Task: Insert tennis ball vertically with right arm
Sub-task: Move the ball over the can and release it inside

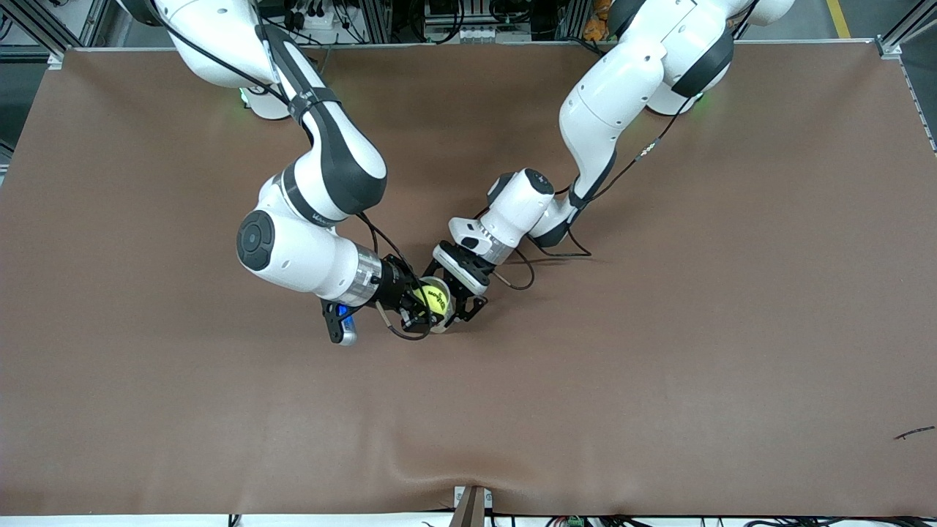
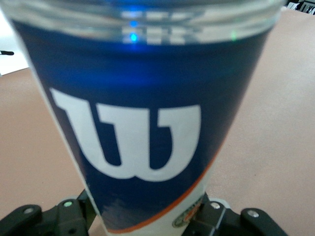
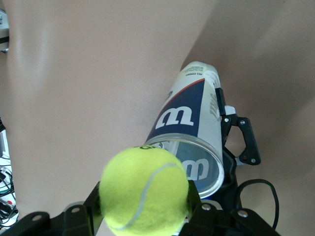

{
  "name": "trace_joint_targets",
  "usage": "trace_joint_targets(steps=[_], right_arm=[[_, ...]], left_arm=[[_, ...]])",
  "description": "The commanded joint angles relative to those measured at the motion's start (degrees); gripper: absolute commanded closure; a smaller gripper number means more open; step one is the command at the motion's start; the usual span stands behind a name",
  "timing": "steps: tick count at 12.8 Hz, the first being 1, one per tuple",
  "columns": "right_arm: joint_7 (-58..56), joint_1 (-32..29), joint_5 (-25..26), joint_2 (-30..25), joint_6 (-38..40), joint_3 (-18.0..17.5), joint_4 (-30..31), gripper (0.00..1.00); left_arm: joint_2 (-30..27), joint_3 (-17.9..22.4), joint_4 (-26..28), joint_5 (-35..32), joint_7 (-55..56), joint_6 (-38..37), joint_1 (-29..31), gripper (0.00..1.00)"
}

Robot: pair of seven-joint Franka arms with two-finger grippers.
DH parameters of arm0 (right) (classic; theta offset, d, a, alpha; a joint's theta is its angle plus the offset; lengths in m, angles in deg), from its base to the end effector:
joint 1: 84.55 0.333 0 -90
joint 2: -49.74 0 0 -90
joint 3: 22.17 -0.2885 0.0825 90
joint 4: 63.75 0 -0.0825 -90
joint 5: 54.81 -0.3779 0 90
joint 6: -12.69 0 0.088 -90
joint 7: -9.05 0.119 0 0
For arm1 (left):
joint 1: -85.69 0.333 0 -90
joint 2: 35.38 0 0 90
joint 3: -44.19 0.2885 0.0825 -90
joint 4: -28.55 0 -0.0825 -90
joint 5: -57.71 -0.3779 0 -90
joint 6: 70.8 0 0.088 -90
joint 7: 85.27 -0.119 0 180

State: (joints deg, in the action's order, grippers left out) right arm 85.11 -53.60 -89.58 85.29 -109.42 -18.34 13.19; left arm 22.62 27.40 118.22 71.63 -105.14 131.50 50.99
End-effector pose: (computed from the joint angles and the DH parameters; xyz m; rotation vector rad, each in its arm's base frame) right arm 0.6271 0.3670 0.3573 -2.2628 1.4233 0.3967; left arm 0.5020 -0.5004 0.1535 2.3133 -0.8566 1.1435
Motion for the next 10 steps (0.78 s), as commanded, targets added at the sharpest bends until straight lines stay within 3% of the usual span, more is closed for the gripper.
trace_joint_targets(steps=[1,3,4,5,6,10], right_arm=[[3.0,1.3,1.1,0.3,1.0,0.7,0.0,0.37],[3.7,1.2,1.3,0.2,2.9,0.9,0.1,0.3],[3.7,1.0,1.7,0.1,4.3,1.0,0.1,0.08],[3.7,1.2,3.8,0.0,5.7,1.0,0.0,0.0],[3.7,1.1,5.8,-0.1,6.5,0.9,-0.2,0.0],[3.5,-0.1,6.1,-2.1,10.5,1.0,-0.7,0.0]], left_arm=[[-0.8,0.3,0.1,0.1,-0.3,0.5,-0.3,0.24],[-0.8,0.3,0.1,0.1,-0.3,0.5,-0.3,0.24],[-0.8,0.3,0.1,0.1,-0.3,0.5,-0.3,0.24],[-0.8,0.3,0.1,0.1,-0.3,0.5,-0.2,0.24],[-0.8,0.3,0.1,0.1,-0.3,0.5,-0.2,0.24],[-0.9,0.3,0.0,0.1,-0.3,0.5,-0.1,0.24]])
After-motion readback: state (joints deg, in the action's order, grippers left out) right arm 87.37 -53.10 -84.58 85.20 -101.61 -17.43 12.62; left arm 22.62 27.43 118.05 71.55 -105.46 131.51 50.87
